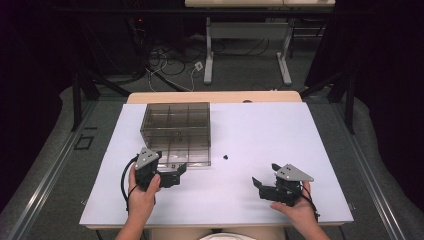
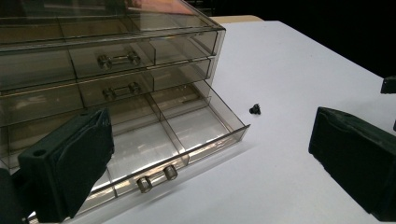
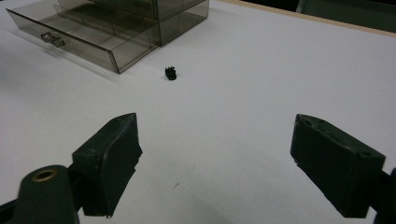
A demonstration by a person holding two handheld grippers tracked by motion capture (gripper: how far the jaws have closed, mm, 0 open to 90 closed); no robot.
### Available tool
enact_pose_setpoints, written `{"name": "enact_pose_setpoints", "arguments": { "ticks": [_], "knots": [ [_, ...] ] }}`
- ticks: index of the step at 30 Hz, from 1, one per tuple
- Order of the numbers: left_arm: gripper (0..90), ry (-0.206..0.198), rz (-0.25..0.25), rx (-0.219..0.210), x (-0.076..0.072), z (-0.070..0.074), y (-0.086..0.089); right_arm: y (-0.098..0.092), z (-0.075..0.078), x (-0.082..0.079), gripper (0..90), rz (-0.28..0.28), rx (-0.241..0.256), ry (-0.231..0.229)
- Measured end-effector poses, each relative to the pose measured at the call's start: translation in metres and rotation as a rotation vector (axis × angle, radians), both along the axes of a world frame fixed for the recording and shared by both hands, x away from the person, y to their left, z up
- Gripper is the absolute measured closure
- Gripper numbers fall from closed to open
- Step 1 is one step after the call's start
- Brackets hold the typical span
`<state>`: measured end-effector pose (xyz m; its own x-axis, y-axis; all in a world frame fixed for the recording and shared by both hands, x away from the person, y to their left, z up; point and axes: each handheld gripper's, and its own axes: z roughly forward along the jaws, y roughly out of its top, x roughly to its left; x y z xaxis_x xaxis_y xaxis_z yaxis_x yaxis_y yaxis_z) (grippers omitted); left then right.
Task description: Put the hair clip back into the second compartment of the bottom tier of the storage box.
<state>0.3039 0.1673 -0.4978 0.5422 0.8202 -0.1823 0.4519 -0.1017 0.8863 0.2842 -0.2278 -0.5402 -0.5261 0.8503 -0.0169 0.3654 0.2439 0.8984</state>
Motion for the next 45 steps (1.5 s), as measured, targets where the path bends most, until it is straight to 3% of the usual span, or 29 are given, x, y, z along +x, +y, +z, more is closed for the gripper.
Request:
{"name": "enact_pose_setpoints", "arguments": {
  "ticks": [7, 13, 21, 29, 45],
  "knots": [
    [0.5, -0.011, -0.006, 0.003, -0.005, -0.003, 0.004, 0.006, 0.009, 0.008, 15.4, 0.031, 0.006, 0.032],
    [0.6, -0.008, -0.001, 0.001, -0.009, -0.006, 0.009, 0.011, 0.017, 0.013, 17.7, 0.066, -0.025, 0.044],
    [0.7, -0.011, 0.020, -0.002, -0.016, -0.009, 0.021, 0.021, 0.026, 0.020, 19.5, 0.082, -0.038, 0.023],
    [0.7, -0.002, 0.045, -0.009, -0.022, -0.014, 0.036, 0.033, 0.032, 0.031, 20.9, 0.128, -0.045, 0.036],
    [0.8, 0.007, 0.068, -0.019, -0.031, -0.021, 0.053, 0.053, 0.041, 0.051, 25.1, 0.145, -0.044, 0.064]
  ]
}}
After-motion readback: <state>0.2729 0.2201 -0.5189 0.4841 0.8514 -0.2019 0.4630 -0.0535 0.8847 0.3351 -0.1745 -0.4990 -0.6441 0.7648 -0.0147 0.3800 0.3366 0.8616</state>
